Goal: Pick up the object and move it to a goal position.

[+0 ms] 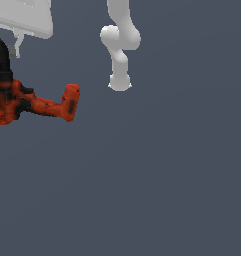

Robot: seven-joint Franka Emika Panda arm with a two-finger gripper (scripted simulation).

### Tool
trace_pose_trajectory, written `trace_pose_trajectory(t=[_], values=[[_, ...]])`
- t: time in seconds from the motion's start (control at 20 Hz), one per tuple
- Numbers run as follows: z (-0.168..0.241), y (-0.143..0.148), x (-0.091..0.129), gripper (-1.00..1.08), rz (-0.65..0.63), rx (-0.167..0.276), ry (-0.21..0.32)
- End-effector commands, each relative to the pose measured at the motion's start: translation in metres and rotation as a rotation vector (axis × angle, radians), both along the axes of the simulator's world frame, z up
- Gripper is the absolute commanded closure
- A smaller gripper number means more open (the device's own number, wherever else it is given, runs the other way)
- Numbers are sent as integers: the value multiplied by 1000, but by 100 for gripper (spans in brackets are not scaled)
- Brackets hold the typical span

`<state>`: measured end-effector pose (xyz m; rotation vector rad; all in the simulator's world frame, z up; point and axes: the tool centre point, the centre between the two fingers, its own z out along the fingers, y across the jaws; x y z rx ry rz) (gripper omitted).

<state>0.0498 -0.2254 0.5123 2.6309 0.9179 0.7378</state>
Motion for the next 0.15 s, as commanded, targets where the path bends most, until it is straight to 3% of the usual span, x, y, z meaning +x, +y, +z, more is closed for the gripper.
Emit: trace_pose_trajectory(t=[0.0,0.1], values=[[9,-1,-5,108,1,-3,-9],[9,-2,-7,108,1,-3,-9]])
